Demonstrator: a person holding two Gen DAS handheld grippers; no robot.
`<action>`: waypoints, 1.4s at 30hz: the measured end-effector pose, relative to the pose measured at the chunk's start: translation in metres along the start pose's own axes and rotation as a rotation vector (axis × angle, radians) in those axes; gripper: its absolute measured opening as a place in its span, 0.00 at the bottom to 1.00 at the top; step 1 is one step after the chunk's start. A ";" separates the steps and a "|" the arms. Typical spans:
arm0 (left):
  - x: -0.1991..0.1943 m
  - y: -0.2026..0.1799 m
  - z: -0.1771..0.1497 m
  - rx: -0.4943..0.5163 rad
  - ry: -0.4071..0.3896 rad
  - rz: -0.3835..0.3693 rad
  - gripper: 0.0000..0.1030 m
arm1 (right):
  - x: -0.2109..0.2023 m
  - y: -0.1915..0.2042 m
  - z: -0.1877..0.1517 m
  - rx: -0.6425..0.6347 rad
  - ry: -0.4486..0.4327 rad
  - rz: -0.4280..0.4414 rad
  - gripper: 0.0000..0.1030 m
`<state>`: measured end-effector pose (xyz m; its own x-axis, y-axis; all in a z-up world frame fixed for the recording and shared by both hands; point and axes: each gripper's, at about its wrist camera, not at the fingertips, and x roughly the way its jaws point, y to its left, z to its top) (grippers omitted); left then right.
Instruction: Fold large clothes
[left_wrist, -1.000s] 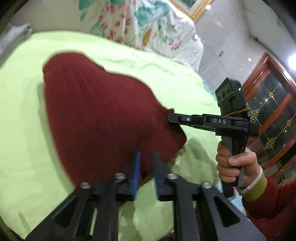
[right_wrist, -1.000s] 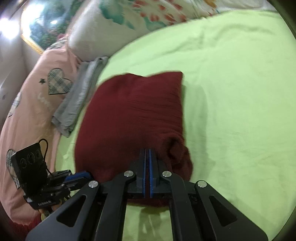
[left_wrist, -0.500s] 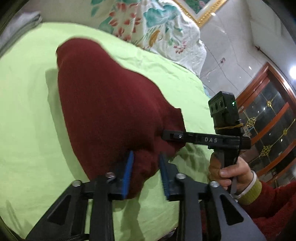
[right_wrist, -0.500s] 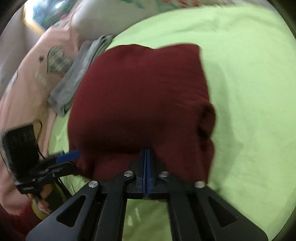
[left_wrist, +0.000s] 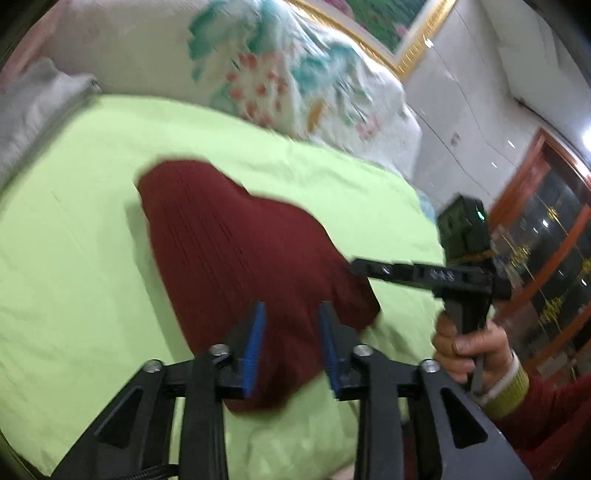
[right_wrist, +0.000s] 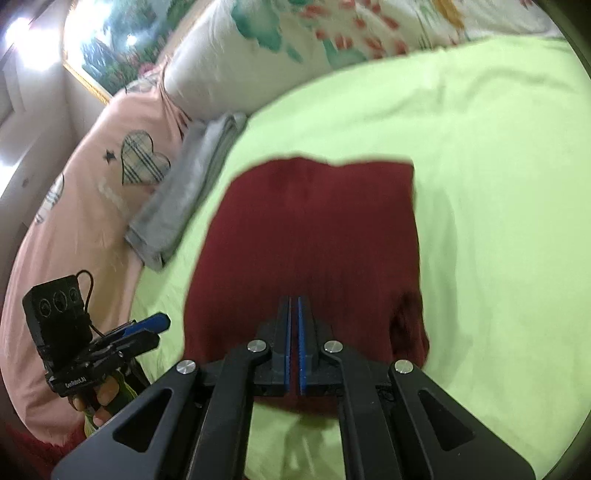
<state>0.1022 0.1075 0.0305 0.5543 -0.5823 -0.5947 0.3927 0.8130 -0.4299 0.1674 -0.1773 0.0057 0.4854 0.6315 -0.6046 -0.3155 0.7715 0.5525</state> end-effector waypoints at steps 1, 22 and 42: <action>0.004 0.003 0.009 -0.006 -0.009 0.029 0.34 | 0.003 0.003 0.008 -0.002 -0.010 -0.005 0.03; 0.107 0.044 0.057 -0.073 0.097 0.250 0.34 | 0.118 0.007 0.092 -0.039 0.091 -0.067 0.44; 0.014 -0.043 -0.015 0.121 0.004 0.168 0.34 | 0.015 0.015 0.013 -0.073 -0.003 -0.053 0.32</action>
<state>0.0822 0.0649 0.0305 0.6162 -0.4383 -0.6543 0.3802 0.8931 -0.2402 0.1808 -0.1575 0.0120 0.5055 0.5896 -0.6300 -0.3481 0.8074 0.4763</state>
